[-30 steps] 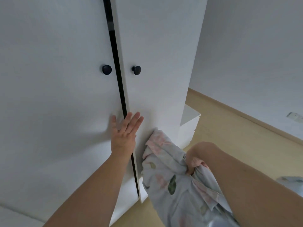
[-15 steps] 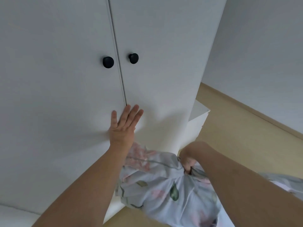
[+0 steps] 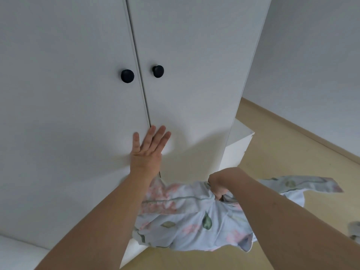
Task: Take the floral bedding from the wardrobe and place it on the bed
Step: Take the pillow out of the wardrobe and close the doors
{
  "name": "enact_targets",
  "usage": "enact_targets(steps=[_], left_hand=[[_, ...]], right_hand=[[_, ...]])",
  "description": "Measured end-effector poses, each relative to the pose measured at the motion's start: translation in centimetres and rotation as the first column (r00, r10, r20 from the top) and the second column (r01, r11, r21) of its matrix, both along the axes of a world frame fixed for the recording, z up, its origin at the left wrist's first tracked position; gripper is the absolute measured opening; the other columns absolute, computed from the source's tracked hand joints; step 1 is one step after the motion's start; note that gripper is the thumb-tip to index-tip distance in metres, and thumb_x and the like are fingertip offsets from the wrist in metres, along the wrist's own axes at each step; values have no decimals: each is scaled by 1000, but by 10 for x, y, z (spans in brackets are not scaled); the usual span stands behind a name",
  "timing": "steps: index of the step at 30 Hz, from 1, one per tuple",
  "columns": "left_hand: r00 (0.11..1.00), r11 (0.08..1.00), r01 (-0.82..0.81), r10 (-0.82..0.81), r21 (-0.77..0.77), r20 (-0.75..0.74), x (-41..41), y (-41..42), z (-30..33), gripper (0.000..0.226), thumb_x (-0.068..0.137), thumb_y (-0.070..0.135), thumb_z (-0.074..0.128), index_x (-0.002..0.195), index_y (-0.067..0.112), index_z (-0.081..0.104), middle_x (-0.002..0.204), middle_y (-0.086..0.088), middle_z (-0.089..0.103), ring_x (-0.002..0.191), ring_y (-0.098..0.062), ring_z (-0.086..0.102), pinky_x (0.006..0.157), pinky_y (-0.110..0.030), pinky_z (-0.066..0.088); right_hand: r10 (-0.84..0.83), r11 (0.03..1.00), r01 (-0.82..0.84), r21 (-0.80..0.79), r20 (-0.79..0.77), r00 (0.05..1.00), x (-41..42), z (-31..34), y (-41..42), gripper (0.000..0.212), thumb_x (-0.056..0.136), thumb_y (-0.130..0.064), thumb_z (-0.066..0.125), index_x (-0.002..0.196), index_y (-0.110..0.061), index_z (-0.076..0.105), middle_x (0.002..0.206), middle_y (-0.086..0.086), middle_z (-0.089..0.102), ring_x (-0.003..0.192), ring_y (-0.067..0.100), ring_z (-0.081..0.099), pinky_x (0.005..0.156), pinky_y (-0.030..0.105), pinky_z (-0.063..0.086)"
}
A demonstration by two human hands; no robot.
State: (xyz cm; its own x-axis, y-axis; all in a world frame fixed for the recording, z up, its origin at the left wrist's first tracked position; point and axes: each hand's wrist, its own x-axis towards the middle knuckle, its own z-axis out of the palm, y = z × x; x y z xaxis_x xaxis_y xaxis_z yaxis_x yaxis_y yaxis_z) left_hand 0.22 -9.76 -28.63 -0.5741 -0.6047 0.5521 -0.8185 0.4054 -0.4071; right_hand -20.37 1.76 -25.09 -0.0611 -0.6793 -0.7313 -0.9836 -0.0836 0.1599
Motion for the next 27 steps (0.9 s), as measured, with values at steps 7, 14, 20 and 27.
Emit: enact_targets(steps=[7, 14, 20, 27], left_hand=[[997, 854, 23, -55, 520, 47, -1, 32, 36, 83, 90, 65, 33, 149, 31, -14, 157, 6, -30, 137, -22, -42, 106, -56, -31], [983, 387, 173, -118, 906, -137, 33, 79, 37, 96, 74, 82, 46, 151, 43, 4, 158, 6, 28, 144, -13, 26, 122, -42, 4], [995, 545, 18, -88, 838, 36, 20, 89, 34, 113, 64, 78, 60, 152, 34, 5, 148, 2, 43, 129, -22, 45, 111, -43, 31], [998, 624, -58, 29, 779, 51, 11, 107, 27, 53, 83, 44, 62, 129, 23, 46, 116, -4, 62, 106, -28, 60, 84, -36, 45]], right_hand=[[-19, 998, 21, -56, 28, 999, 6, 21, 10, 41, 91, -25, 63, 124, -2, 57, 120, 12, 62, 108, 29, 60, 87, 33, 45], [6, 994, -1, -107, 52, 999, 9, 38, 6, 41, 89, -25, 63, 123, -3, 58, 120, 9, 62, 101, 27, 58, 98, 37, 46], [138, 986, -132, -99, 50, 989, 11, 37, -15, 37, 89, -22, 62, 120, -4, 61, 110, 8, 63, 89, 24, 54, 89, 35, 47], [227, 970, -212, -121, 121, 966, 12, 30, -33, 35, 86, -24, 66, 115, -5, 63, 109, 11, 62, 98, 28, 59, 94, 38, 48]])
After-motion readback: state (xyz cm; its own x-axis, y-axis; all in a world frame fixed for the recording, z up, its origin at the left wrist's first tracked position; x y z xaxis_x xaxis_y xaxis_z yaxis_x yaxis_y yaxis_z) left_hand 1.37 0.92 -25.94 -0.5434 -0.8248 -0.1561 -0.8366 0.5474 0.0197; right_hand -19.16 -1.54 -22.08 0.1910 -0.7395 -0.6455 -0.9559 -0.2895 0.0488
